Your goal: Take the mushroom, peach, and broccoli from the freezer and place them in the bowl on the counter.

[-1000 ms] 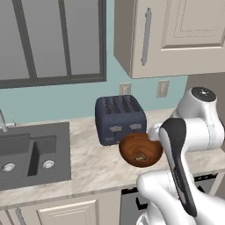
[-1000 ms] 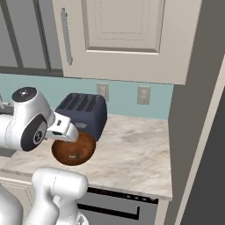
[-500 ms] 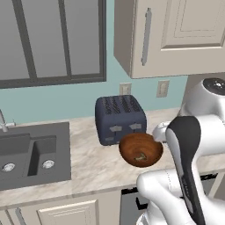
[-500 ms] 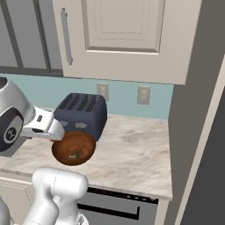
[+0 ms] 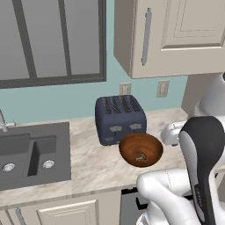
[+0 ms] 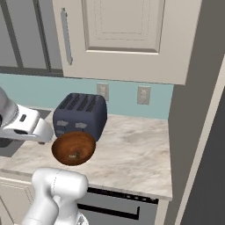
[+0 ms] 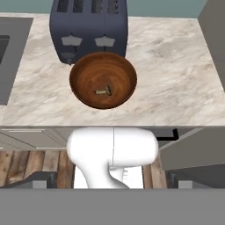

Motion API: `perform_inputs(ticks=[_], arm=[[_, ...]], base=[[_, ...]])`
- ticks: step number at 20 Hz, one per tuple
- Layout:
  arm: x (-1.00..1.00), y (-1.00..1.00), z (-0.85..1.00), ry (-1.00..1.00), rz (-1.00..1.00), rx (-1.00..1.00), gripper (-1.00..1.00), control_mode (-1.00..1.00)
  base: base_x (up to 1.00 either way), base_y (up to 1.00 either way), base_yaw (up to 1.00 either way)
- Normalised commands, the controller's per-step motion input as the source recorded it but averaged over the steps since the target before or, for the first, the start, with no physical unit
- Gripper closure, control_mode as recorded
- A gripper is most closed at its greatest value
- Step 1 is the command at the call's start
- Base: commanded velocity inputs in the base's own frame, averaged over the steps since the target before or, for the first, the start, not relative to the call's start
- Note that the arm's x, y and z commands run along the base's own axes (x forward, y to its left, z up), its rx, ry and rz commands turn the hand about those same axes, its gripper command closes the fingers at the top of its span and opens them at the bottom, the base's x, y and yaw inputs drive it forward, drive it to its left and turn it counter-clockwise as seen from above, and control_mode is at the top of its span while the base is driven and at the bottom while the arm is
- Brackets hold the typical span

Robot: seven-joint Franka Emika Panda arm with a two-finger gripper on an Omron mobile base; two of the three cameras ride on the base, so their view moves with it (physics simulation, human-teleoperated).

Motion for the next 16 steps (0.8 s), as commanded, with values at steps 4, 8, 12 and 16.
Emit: perform_inputs(ticks=[4,8,12,16], arm=[[-0.02,0.00,0.23,0.00,0.00,0.00,-1.00,-1.00],[0.00,0.00,0.17,0.00,0.00,0.00,-1.00,-1.00],[-0.01,-0.05,0.18,0.00,0.00,0.00,-1.00,-1.00],[-0.07,-0.12,0.17,-0.01,0.00,0.02,-1.00,-1.00]], base=[[0.00,0.00,0.00],[0.00,0.00,0.00],[0.00,0.00,0.00],[0.00,0.00,0.00]])
